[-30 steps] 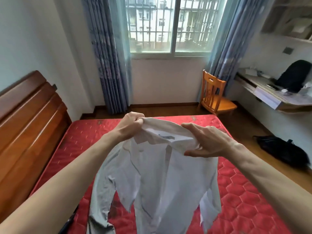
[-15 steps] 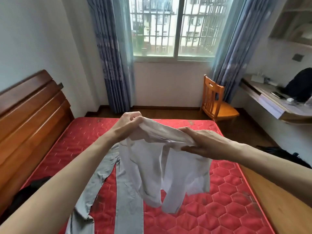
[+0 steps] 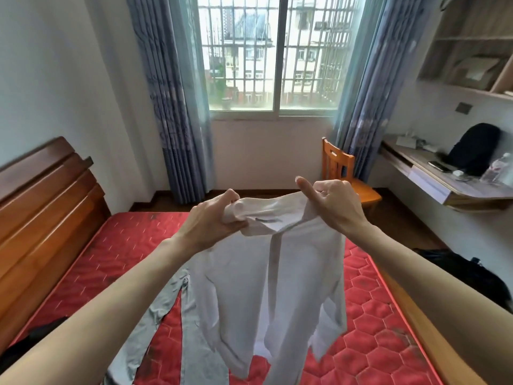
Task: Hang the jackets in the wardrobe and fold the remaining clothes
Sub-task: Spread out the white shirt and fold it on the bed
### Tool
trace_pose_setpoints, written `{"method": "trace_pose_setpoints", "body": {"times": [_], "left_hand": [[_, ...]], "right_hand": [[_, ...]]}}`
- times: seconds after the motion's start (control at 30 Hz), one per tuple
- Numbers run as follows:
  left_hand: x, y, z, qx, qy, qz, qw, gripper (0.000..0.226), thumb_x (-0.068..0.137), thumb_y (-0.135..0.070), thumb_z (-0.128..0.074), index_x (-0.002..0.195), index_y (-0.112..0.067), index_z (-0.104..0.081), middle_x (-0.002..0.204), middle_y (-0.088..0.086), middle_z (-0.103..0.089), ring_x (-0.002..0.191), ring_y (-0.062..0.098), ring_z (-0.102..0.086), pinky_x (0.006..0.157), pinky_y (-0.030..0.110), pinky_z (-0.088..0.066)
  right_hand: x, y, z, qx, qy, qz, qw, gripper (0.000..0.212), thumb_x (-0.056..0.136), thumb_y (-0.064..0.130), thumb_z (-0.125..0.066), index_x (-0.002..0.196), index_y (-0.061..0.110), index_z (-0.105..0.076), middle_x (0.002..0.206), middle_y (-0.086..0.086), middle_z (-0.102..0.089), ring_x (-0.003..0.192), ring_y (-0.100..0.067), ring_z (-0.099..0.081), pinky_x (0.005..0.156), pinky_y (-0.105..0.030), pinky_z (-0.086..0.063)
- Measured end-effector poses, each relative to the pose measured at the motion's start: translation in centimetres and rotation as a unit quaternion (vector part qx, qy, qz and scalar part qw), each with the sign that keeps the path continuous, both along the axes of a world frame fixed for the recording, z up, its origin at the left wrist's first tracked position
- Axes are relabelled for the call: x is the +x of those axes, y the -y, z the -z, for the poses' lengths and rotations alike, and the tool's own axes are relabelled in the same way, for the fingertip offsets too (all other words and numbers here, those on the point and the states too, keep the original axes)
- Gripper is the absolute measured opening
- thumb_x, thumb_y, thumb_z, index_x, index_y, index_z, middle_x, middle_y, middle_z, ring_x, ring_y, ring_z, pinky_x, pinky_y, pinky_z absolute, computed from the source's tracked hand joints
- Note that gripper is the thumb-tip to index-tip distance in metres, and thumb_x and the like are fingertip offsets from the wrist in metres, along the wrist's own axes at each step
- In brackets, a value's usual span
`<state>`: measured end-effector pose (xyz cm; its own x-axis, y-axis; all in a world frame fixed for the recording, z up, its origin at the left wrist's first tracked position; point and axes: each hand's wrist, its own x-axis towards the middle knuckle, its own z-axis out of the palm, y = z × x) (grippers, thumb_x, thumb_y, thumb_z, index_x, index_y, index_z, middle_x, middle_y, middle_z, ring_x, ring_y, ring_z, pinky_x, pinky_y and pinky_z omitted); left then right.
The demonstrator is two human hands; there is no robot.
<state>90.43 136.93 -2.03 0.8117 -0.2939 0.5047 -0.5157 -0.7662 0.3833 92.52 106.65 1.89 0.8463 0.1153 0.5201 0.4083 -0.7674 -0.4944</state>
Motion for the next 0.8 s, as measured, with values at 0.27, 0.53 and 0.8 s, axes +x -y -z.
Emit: {"method": "trace_pose_setpoints", "body": {"times": [0.27,0.53,0.8], "left_hand": [[4.0,-1.3,1.1,-0.054,-0.076,0.021,0.995,0.055,0.081,-0.061,-0.072,0.062,-0.015,-0.049,0.056,0.0,-0.049,0.057,0.017,-0.033,0.055,0.038,-0.036],[5.5,-2.4,2.2,-0.021,-0.108,-0.005,0.994,0.063,0.076,-0.079,-0.059,0.057,-0.02,-0.047,0.052,-0.007,-0.047,0.055,0.015,-0.031,0.053,0.035,-0.033],[5.8,-3.4,2.3,0.034,-0.03,0.05,0.998,0.049,0.085,-0.086,-0.046,0.105,-0.047,-0.068,0.068,-0.022,-0.067,0.054,0.008,-0.062,0.051,0.029,-0.05]], "right_hand": [[1.2,5.7,2.0,-0.364,0.081,-0.195,0.907,0.081,0.09,0.087,-0.034,0.127,0.017,-0.05,0.079,0.006,-0.064,0.061,-0.021,-0.066,0.051,-0.036,-0.054],[2.8,5.5,5.8,-0.379,0.046,-0.261,0.887,0.06,0.095,0.061,-0.055,0.135,0.02,-0.037,0.082,0.012,-0.054,0.058,-0.01,-0.052,0.049,-0.021,-0.044],[6.5,2.1,6.8,0.042,-0.111,-0.161,0.98,0.033,0.096,0.048,-0.069,0.074,0.024,-0.065,0.066,0.004,-0.063,0.058,-0.016,-0.057,0.059,-0.049,-0.048]]}}
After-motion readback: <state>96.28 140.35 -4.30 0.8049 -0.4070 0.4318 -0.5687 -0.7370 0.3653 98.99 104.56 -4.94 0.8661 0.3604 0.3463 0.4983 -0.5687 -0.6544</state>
